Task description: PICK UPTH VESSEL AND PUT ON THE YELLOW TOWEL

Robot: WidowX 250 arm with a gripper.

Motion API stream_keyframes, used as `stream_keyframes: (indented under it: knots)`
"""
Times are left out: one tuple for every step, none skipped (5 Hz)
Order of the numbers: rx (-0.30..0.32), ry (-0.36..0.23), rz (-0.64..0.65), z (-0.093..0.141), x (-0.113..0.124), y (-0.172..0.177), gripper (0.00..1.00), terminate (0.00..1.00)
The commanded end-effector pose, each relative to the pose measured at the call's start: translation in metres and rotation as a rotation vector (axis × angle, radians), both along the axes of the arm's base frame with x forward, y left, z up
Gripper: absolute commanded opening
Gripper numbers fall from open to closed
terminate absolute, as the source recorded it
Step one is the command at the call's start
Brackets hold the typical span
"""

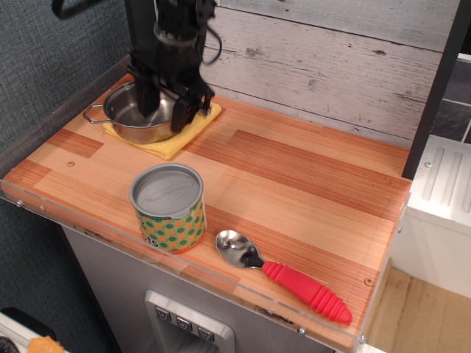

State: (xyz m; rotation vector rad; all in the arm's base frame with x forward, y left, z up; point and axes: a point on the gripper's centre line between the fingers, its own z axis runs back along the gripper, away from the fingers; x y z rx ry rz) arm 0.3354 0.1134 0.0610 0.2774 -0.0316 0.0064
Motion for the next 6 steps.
stream_keyframes:
  knots:
    - [-0.068, -0.076, 0.187, 0.062, -0.005, -0.025, 1.00, 0.00]
    - [-0.054, -0.072, 0.280, 0.079, -0.005, -0.039, 1.00, 0.00]
    - [-0.065, -0.101, 0.282, 0.092, 0.001, -0.055, 1.00, 0.00]
    - [-0.052, -0.110, 0.289, 0.102, 0.008, -0.077, 1.00, 0.00]
    - [-0.101, -0.124, 0.259, 0.107, 0.012, -0.097, 1.00, 0.00]
    - [-0.154, -0.121, 0.254, 0.107, 0.012, -0.114, 1.00, 0.00]
